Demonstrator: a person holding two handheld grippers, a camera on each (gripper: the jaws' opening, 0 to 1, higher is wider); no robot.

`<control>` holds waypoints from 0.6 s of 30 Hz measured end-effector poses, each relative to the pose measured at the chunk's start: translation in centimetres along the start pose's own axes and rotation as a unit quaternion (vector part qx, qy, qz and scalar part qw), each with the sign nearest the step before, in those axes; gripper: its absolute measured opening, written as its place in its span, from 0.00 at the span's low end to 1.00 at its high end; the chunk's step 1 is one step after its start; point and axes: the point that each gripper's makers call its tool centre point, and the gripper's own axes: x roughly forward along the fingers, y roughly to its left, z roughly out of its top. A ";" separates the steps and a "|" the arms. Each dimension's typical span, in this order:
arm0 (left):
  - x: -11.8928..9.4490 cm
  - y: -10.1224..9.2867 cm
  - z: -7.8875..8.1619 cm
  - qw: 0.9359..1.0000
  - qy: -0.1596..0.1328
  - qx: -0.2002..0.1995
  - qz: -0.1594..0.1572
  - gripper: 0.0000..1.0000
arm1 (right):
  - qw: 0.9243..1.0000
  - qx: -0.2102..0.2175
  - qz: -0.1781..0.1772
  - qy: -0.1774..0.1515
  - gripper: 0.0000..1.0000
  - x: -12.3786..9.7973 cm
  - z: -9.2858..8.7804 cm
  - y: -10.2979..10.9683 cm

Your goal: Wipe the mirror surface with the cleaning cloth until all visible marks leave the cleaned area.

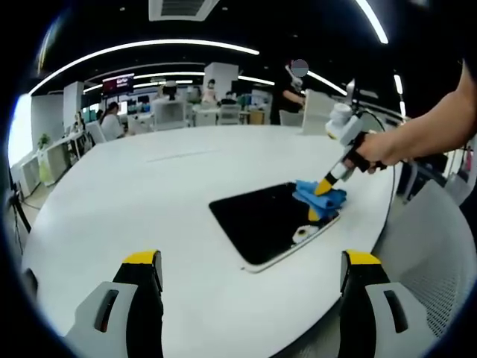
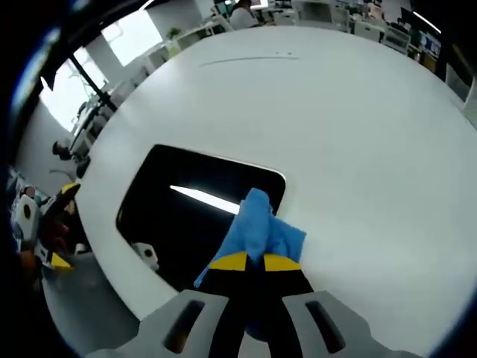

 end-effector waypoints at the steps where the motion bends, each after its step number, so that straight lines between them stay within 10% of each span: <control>1: 0.0 0.0 0.0 1.000 -0.001 0.000 0.001 1.00 | 1.000 -0.001 0.000 0.000 0.00 -0.1 -0.1 0.1; 18: 0.1 -0.5 -0.1 1.000 0.002 0.000 -0.011 1.00 | 1.000 0.017 0.000 0.000 0.00 -0.5 -1.6 1.1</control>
